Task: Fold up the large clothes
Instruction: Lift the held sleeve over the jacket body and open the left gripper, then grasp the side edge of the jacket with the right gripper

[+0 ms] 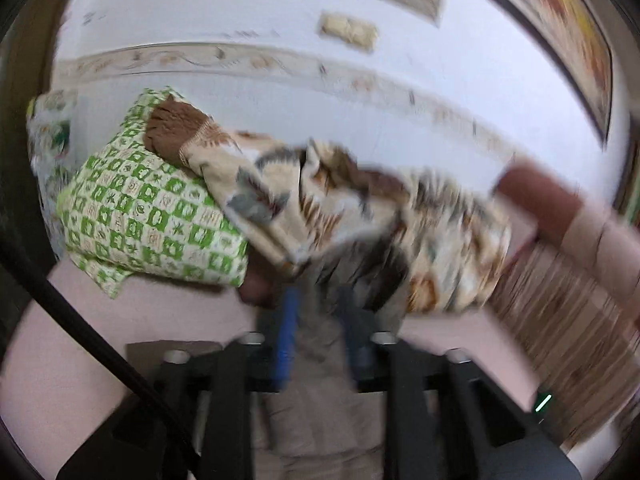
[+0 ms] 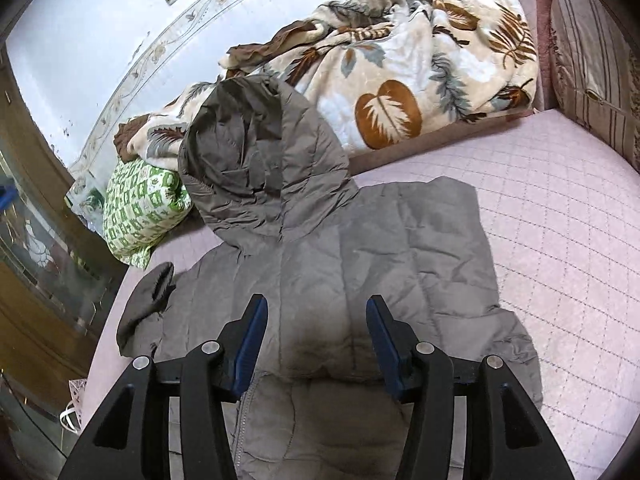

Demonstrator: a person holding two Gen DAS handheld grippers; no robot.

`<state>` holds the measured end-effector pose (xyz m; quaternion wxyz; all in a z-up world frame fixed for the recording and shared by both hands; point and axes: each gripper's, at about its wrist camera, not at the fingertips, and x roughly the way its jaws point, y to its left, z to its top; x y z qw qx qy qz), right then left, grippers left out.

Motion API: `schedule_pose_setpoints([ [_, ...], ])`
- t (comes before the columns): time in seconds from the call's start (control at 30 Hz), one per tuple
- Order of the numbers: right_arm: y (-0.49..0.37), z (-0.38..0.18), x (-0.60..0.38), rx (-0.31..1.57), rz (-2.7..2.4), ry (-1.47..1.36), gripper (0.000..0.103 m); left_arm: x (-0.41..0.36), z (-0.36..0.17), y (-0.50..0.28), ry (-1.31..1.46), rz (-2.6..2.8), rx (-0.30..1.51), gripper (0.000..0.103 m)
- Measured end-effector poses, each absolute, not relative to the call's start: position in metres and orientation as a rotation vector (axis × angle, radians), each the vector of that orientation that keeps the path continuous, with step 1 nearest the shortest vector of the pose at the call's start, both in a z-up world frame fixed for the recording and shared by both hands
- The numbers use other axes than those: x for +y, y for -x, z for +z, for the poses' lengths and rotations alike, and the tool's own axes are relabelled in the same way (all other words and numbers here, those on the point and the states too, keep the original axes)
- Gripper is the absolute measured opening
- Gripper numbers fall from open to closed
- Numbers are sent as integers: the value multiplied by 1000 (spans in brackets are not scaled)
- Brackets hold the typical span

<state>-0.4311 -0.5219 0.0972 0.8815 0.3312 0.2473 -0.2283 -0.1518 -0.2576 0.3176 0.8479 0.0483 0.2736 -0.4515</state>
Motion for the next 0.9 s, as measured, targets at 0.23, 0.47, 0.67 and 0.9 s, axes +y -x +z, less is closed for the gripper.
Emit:
schedule_pose_setpoints([
  [0.23, 406, 87, -511, 526, -306, -770, 59, -244, 195, 116, -346, -794, 693, 64],
  [0.47, 376, 84, -471, 571, -271, -656, 59, -236, 104, 95, -581, -721, 711, 64],
  [0.67, 335, 67, -440, 554, 0, -886, 61, -193, 109, 85, -265, -670, 709, 64],
  [0.9, 211, 67, -396, 582, 148, -1081, 61, -153, 81, 70, -91, -594, 790, 64],
])
